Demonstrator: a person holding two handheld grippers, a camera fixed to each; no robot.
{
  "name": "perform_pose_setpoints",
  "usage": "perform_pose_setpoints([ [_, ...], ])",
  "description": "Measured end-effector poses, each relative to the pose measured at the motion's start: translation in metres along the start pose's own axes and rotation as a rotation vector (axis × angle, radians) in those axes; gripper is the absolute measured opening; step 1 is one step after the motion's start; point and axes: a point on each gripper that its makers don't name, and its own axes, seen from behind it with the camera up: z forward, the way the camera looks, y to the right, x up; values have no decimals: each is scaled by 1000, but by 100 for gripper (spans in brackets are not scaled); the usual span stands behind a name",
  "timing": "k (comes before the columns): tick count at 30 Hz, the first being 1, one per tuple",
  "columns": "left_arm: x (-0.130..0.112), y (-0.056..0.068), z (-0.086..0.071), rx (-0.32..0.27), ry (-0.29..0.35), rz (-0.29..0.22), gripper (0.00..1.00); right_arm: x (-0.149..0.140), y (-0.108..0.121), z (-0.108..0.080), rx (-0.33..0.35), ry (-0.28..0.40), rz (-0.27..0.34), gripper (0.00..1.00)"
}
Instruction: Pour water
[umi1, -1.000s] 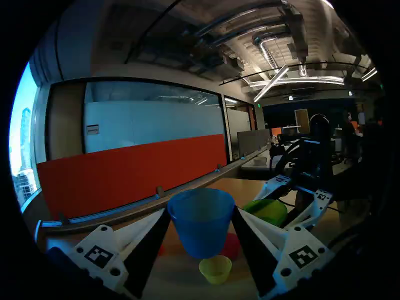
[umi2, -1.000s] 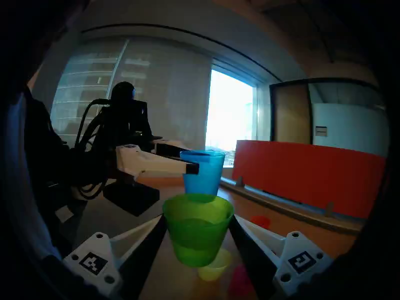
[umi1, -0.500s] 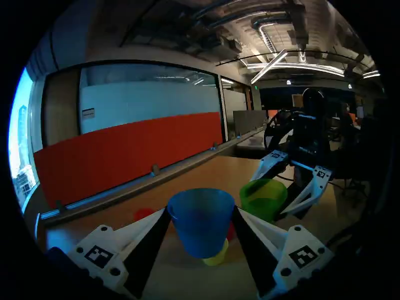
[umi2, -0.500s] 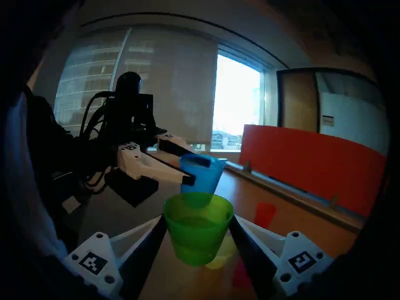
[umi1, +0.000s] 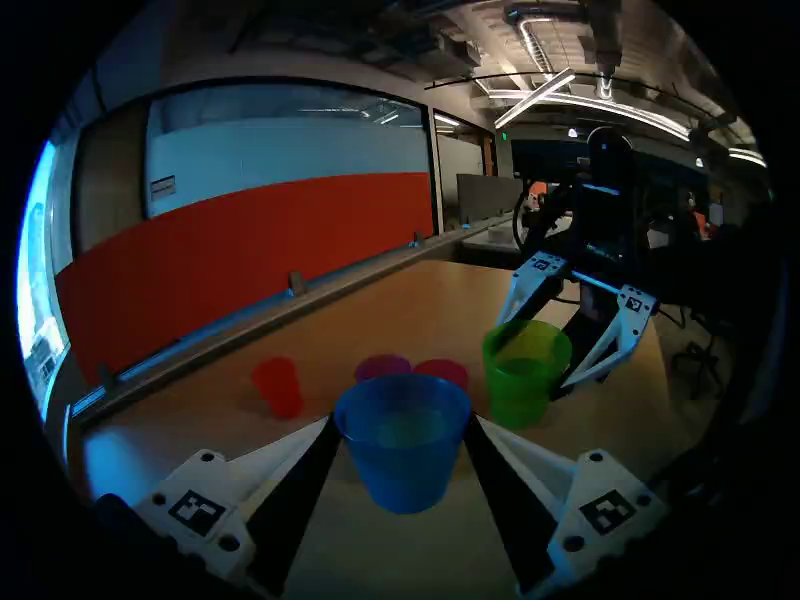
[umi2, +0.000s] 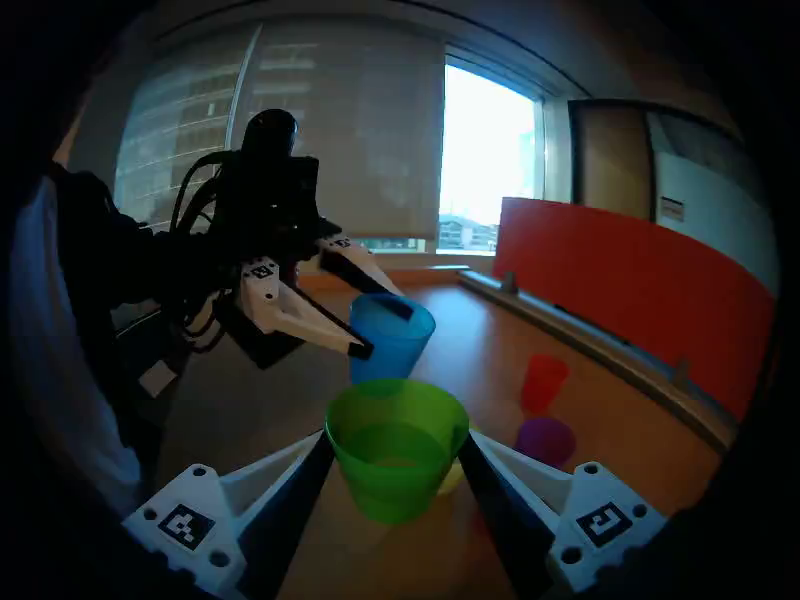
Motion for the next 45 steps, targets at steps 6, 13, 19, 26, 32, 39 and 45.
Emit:
perform_pose_setpoints([
  [6, -24, 3, 4, -15, -61, 22, 88, -18, 5, 1, 10, -55, -4, 90],
  [13, -49, 10, 9, -44, -120, 37, 88, -37, 7, 5, 28, -109, -2, 90],
  [19, -65, 10, 13, -56, -153, 35, 88, -50, 9, 9, 44, -142, -8, 90],
  [26, -78, 9, 13, -66, -188, 52, 88, -63, 13, 9, 53, -190, -26, 90],
  [32, -88, 12, 15, -81, -224, 73, 88, -73, 11, 9, 70, -226, -47, 90],
  [39, -99, 12, 19, -84, -250, 81, 88, -81, 12, 12, 82, -258, -65, 90],
  [45, -104, 11, 22, -90, -260, 77, 88, -87, 13, 13, 87, -279, -74, 90],
])
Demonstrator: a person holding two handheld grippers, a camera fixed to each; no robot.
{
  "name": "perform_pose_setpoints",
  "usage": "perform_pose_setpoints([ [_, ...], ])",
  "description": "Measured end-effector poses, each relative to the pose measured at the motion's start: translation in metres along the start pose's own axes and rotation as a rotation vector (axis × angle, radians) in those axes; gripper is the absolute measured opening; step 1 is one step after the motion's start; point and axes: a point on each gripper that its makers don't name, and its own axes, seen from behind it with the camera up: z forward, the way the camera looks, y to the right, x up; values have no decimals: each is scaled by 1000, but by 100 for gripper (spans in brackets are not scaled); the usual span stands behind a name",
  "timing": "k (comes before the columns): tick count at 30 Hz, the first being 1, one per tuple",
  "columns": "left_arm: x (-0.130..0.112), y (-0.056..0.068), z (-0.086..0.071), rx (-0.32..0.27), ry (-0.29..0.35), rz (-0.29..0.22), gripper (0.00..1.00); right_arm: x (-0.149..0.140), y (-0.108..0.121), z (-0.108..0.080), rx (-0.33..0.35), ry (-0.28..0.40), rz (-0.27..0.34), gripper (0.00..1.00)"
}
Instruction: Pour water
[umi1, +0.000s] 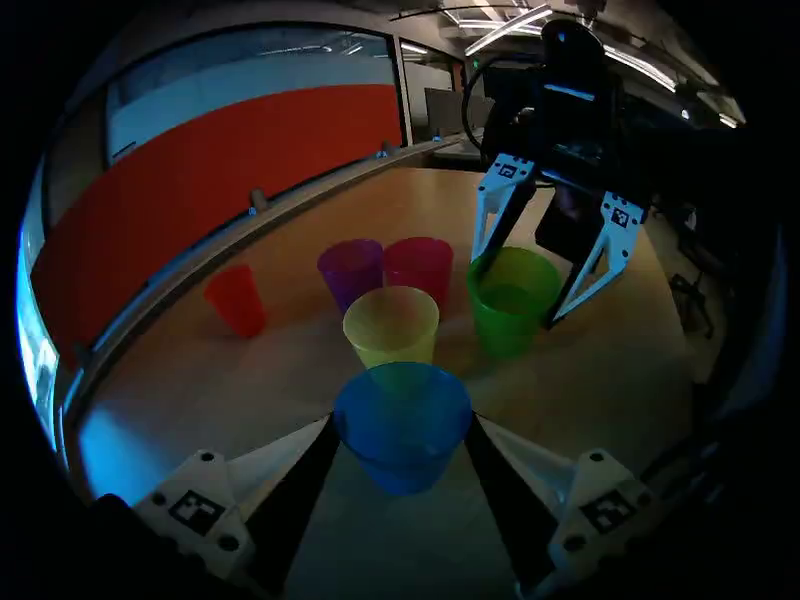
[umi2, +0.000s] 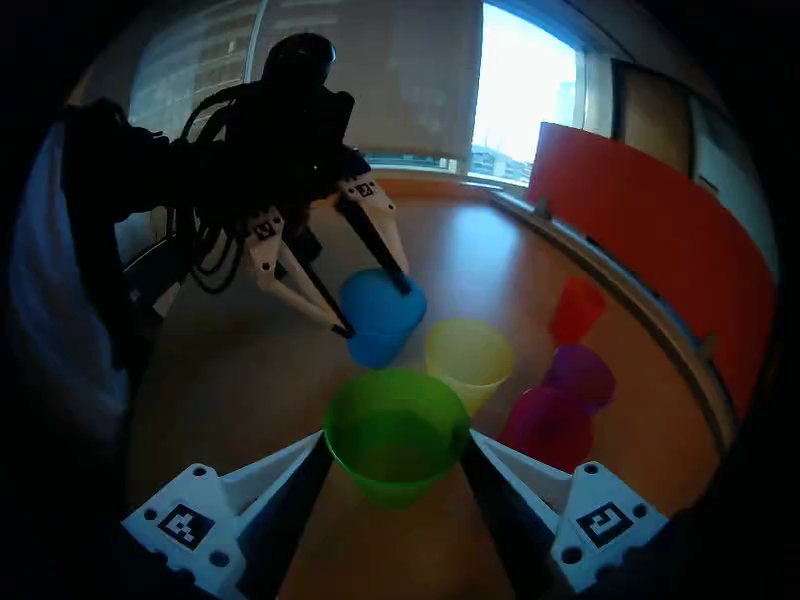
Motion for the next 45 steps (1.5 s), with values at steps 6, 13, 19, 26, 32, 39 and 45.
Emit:
perform_pose_setpoints([
  [6, -2, 0, 4, -4, 0, -3, 88, -3, 2, 4, -1, -11, -4, 90],
  [13, -3, 1, 7, -6, 6, -6, 87, -9, 1, 8, 8, -28, -10, 90],
  [19, -3, 0, 7, -6, 9, -10, 87, -15, 1, 10, 6, -41, -11, 90],
  [26, -7, 1, 5, -4, 1, -6, 87, -18, 1, 10, 5, -46, -10, 90],
  [32, -14, 2, 5, -8, -11, -5, 88, -21, 1, 8, 0, -50, -5, 90],
  [39, -15, 3, 6, -13, -9, -12, 87, -24, 3, 4, -7, -51, 8, 91],
  [45, -17, 2, 7, -8, -19, -1, 87, -25, 5, 3, -18, -50, 14, 92],
])
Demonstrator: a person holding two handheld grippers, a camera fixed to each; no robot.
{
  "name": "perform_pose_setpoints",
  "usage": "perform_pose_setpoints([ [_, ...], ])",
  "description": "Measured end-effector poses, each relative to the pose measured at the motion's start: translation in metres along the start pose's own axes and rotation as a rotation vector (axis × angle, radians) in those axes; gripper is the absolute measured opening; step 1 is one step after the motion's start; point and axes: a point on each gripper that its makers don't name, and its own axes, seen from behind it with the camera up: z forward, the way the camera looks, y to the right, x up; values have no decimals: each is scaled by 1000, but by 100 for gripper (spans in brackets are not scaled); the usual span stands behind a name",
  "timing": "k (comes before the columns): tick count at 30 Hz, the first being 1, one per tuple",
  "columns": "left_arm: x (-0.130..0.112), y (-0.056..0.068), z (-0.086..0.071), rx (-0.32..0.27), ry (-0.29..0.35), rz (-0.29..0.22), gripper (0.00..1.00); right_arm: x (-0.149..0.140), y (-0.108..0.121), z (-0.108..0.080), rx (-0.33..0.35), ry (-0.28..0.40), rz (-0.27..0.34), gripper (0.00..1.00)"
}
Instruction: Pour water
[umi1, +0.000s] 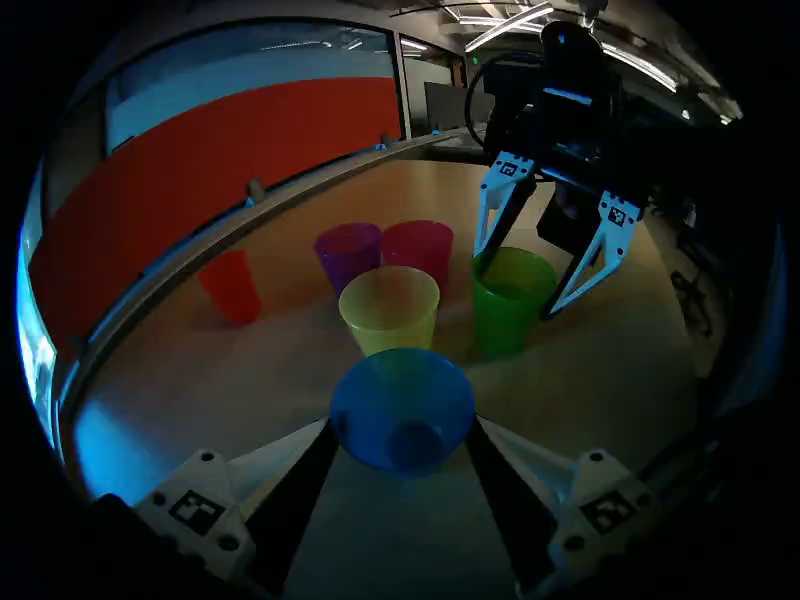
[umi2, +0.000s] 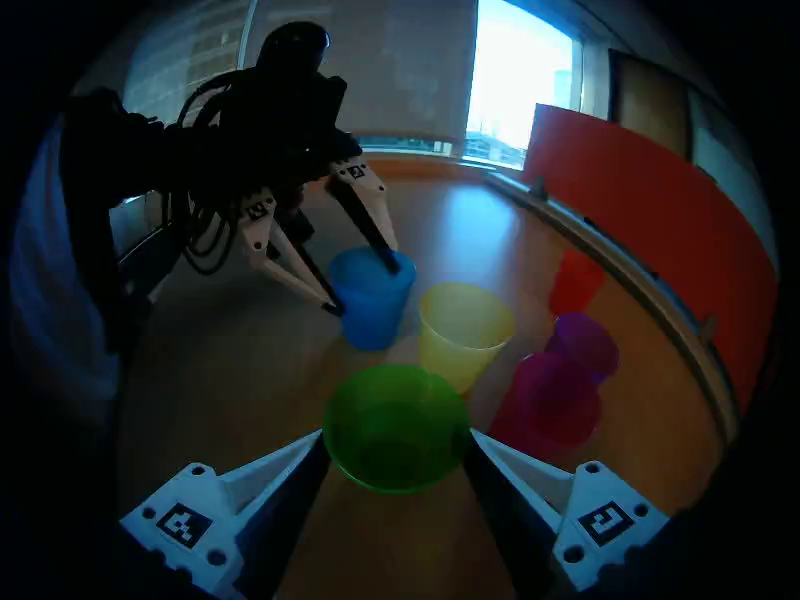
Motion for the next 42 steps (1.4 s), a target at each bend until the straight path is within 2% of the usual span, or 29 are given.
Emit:
perform_pose_setpoints([
  [6, -7, 2, 3, 0, -31, 19, 87, -4, 1, 0, -5, -8, 5, 94],
  [14, -13, 8, 3, -25, -58, 2, 88, -16, -2, -3, -3, -37, 8, 99],
  [24, -22, 8, -3, -12, -85, 20, 91, -24, -4, -12, -30, -41, 24, 100],
  [36, -33, 7, -22, 37, -89, 15, 91, -33, -5, -32, -92, -42, 37, 100],
  [42, -41, 5, -38, 80, -83, -11, 91, -39, -1, -48, -169, -35, 47, 100],
])
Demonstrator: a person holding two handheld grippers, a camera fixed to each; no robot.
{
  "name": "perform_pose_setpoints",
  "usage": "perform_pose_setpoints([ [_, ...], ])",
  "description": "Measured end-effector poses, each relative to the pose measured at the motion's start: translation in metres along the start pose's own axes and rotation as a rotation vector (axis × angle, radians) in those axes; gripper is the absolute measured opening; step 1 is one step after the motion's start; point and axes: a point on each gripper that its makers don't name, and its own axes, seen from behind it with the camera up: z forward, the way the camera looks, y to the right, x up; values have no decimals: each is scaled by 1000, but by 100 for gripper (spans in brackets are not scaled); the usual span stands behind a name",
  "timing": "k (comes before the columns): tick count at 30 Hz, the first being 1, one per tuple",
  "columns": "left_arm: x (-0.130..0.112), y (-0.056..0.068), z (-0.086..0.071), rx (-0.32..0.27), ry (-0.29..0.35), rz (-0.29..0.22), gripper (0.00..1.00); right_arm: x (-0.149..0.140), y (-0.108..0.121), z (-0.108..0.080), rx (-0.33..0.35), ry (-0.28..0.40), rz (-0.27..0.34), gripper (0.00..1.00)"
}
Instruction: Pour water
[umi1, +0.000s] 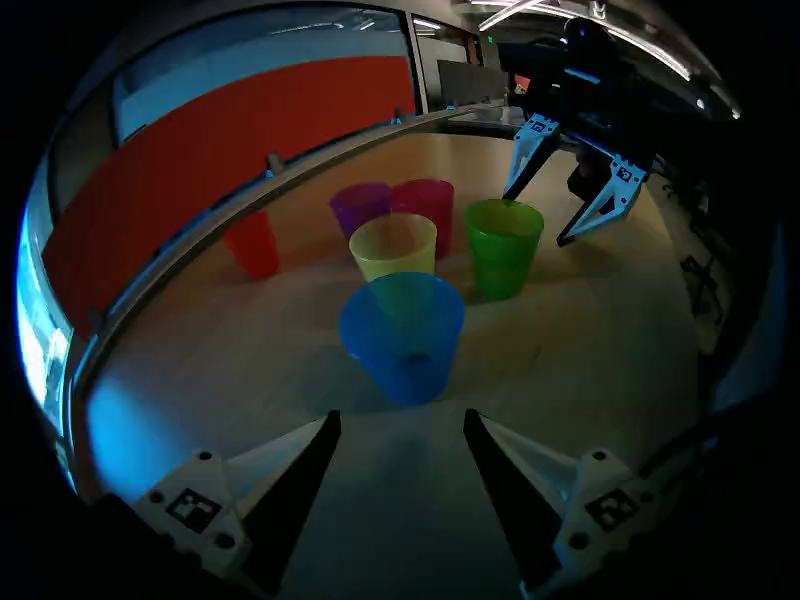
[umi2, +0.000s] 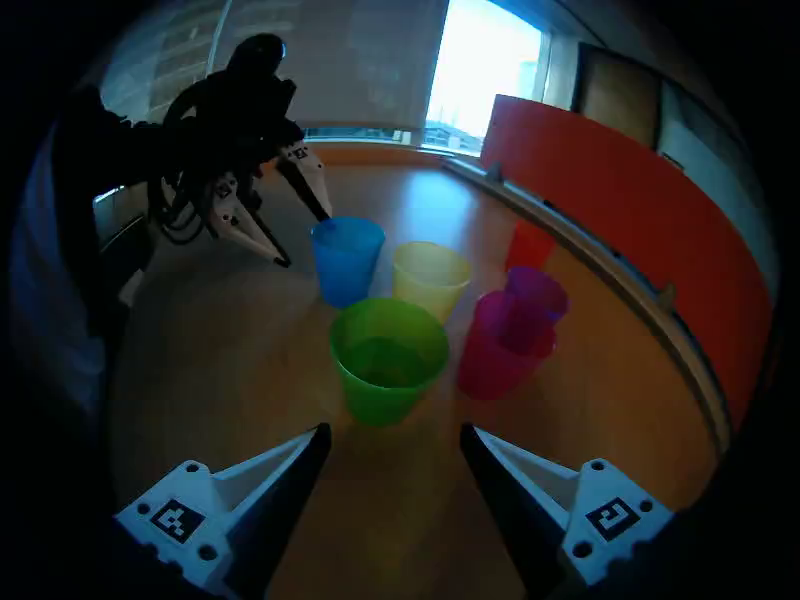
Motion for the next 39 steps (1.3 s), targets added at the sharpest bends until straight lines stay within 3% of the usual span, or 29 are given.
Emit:
perform_pose_setpoints([
  [10, -2, -6, -24, 104, 58, -45, 91, -11, 19, -37, -195, 14, 81, 100],
  [29, 16, -50, -66, 330, 247, -219, 91, -1, 44, -91, -462, 187, 294, 100],
  [39, 32, -85, -98, 471, 388, -302, 91, 22, 80, -118, -657, 336, 358, 100],
])
